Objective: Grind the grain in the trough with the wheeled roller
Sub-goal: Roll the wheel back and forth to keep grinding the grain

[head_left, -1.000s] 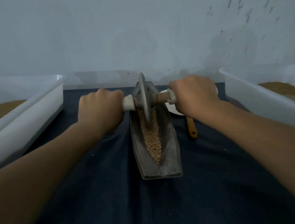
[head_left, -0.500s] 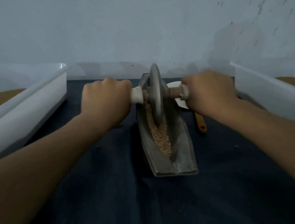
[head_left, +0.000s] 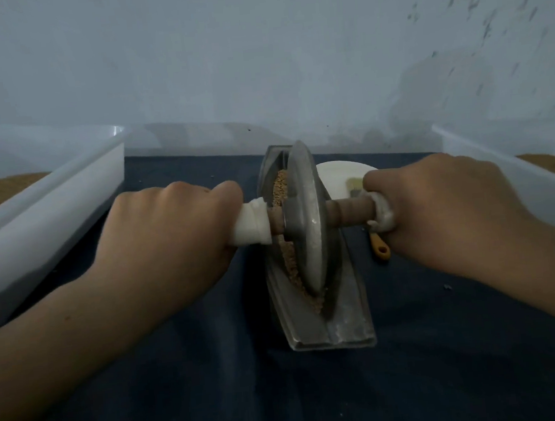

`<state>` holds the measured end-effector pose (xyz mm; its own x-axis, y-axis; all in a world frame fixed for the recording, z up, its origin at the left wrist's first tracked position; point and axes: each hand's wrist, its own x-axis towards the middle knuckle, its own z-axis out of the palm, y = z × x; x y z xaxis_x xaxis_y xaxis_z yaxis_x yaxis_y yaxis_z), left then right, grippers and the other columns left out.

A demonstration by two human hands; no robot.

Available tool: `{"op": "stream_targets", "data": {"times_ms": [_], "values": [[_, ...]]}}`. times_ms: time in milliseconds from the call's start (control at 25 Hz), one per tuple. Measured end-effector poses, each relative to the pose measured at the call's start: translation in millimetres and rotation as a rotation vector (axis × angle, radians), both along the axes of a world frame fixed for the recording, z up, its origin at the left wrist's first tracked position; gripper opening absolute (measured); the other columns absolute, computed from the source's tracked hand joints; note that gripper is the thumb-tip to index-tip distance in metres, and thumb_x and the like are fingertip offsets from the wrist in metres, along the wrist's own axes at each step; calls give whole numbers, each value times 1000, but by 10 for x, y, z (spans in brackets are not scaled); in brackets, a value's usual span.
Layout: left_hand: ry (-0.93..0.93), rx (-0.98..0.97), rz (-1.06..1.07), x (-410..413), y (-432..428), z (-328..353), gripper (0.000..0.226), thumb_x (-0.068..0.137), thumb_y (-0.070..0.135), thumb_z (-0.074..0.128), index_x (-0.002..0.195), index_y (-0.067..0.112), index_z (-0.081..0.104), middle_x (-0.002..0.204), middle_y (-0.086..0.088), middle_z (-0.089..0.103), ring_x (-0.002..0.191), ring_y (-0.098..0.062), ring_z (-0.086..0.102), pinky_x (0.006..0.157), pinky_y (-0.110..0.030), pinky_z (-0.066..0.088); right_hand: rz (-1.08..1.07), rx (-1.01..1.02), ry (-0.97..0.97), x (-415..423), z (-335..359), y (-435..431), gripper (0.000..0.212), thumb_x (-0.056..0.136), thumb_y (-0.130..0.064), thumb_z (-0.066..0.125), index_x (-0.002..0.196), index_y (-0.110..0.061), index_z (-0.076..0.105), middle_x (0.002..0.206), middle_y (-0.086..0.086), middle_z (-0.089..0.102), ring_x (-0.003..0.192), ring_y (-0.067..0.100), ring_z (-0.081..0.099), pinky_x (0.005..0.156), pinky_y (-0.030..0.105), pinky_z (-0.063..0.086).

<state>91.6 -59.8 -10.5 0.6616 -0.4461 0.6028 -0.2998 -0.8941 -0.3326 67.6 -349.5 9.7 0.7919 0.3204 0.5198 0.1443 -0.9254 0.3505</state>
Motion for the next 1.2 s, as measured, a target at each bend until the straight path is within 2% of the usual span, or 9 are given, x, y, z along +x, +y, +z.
{"op": "stream_targets", "data": {"times_ms": [80,200,320,440,640,840,920,1080,1200], "values": [[37,-2,95,141,-78,-16,35,72,31,74,70,22,40,52,2,38,41,-23,34,47,-22,16,-49,22,28,182,-23,54,46,56,-28,74,61,-34,28,48,-9,34,40,15,33,48,17,16],[41,-21,168,589,-364,105,5,85,25,62,85,23,59,71,-5,56,63,-32,59,53,-32,31,-160,187,102,687,-60,165,20,77,-25,67,70,-28,48,63,-4,51,55,17,46,47,24,28],[56,59,177,832,-545,319,11,86,22,61,97,23,63,85,-7,62,77,-33,64,58,-34,35,-229,348,215,878,-125,155,13,86,-25,60,76,-28,52,78,0,60,64,18,50,51,27,34],[44,16,130,563,-417,198,6,87,25,59,87,24,53,71,-1,53,62,-29,55,51,-30,27,-133,221,75,587,-164,71,34,81,-32,66,66,-29,35,65,-4,49,54,16,39,47,25,21],[-75,20,10,49,-37,76,38,69,33,74,69,23,37,49,3,39,43,-19,22,49,-19,10,6,49,-8,58,-77,14,48,55,-27,77,68,-38,32,51,-12,30,41,14,29,48,17,14],[6,62,113,446,-280,87,19,78,26,65,74,26,47,56,5,26,49,-21,28,47,-26,18,-149,126,44,422,-140,56,31,68,-32,70,62,-32,40,57,-8,44,49,13,39,46,21,19],[0,41,134,729,-418,129,4,84,21,60,85,24,57,60,3,28,54,-23,37,51,-31,27,-189,233,101,747,-129,114,20,77,-27,65,68,-30,47,64,-6,52,56,16,46,47,23,25],[21,32,140,809,-522,257,5,87,20,58,92,22,60,67,1,36,67,-30,57,55,-33,32,-217,300,185,914,-144,138,17,85,-24,59,72,-28,49,70,-4,55,61,17,51,49,26,32],[-1,33,108,463,-384,171,17,85,27,61,80,23,45,63,4,34,52,-22,36,49,-29,23,-156,181,98,472,-129,58,28,75,-33,64,65,-30,38,60,-7,46,51,12,40,45,23,22]]}}
